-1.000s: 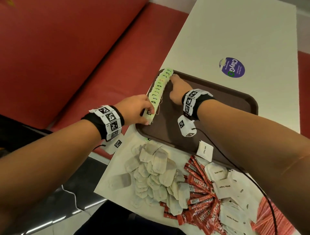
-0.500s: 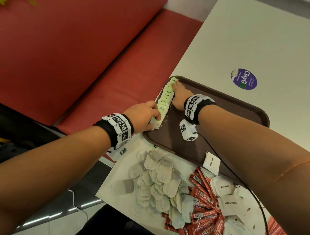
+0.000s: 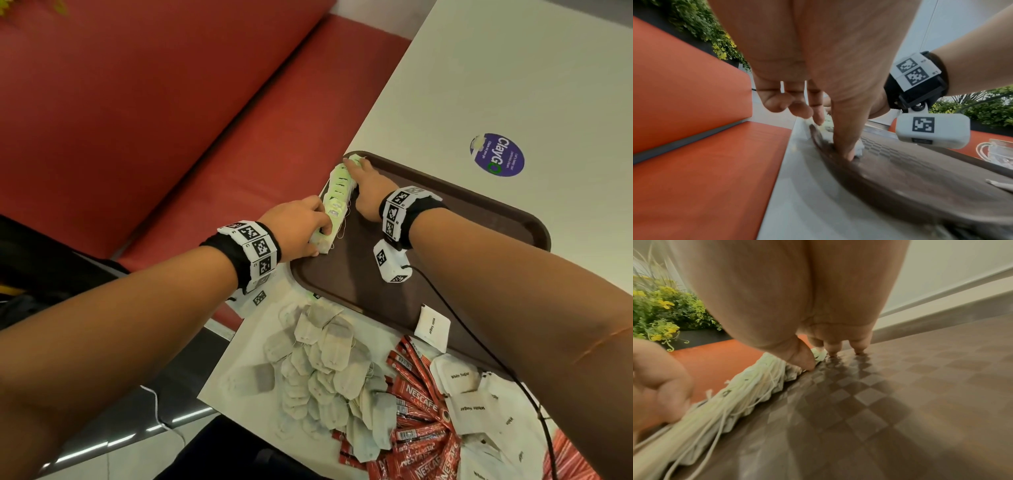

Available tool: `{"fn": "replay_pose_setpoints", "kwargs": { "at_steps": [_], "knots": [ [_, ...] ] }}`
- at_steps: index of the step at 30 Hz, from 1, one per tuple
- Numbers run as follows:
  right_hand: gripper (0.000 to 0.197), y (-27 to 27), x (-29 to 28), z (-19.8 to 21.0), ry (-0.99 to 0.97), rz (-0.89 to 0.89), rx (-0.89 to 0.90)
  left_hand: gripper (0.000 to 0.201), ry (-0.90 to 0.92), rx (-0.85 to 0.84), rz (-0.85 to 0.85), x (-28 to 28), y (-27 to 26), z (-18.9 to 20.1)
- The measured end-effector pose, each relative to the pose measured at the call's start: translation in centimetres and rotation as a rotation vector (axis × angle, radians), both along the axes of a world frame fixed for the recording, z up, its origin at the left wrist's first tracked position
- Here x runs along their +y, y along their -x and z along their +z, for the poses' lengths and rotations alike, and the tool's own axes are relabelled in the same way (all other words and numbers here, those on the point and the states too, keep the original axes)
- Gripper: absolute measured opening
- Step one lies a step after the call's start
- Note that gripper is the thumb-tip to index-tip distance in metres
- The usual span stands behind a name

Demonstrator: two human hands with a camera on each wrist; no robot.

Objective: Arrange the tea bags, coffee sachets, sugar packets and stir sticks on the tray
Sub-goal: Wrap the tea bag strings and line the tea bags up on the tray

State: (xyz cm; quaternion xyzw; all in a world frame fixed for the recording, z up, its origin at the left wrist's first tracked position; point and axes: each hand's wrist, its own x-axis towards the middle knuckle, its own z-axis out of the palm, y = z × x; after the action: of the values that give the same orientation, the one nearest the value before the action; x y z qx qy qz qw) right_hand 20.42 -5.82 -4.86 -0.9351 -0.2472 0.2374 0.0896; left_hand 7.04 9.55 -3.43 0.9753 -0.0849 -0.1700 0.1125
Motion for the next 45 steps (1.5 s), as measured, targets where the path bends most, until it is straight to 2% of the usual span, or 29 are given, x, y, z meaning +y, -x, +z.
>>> {"fn": "replay_pose_setpoints", "kwargs": {
  "at_steps": [4, 10, 17, 22, 26, 29, 32, 38, 41, 45],
  "knots": [
    [0.098, 0.2, -0.1, 0.3, -0.039, 0.042, -0.007, 0.052, -0.024, -0.013, -0.005, -0.3, -0.2, 0.1],
    [0.087, 0.6, -0.4, 0.4, 0.134, 0.111, -0.028, 0.055, -0.062, -0.013, -0.014, -0.6, -0.6, 0.0],
    [0.082, 0.8, 0.0, 0.9, 0.191, 0.102, -0.037, 0.054, -0.055, -0.035, 0.01, -0.6, -0.7, -0.3],
    [0.084, 1.1, -0.1, 1.6, 0.138, 0.039, -0.004, 0.055, -0.057, -0.012, -0.012, -0.6, -0.9, 0.1],
    [0.074, 2.4, -0.9, 3.3, 0.016, 0.021, -0.049, 0.061, -0.027, -0.054, -0.022, -0.3, 0.0, 1.1],
    [0.053, 4.4, -1.7, 4.8, -0.105, 0.045, -0.108, 0.045, 0.055, -0.115, -0.072, -0.1, 1.9, 2.4],
    [0.041, 7.4, -3.1, 5.9, -0.17, 0.021, -0.109, 0.027, 0.085, -0.046, -0.164, 0.0, 4.6, 3.2],
    [0.018, 15.5, -5.6, 6.3, -0.216, 0.161, 0.021, 0.02, 0.074, 0.058, -0.268, -0.5, 9.8, 1.0],
    [0.019, 18.4, -6.4, 5.4, -0.16, 0.255, 0.112, 0.022, 0.056, 0.019, -0.229, -1.3, 10.8, 0.3],
    [0.041, 20.8, -7.2, 4.1, -0.057, 0.332, 0.116, 0.035, -0.029, 0.012, -0.143, -3.0, 10.7, 0.1]
  ]
}}
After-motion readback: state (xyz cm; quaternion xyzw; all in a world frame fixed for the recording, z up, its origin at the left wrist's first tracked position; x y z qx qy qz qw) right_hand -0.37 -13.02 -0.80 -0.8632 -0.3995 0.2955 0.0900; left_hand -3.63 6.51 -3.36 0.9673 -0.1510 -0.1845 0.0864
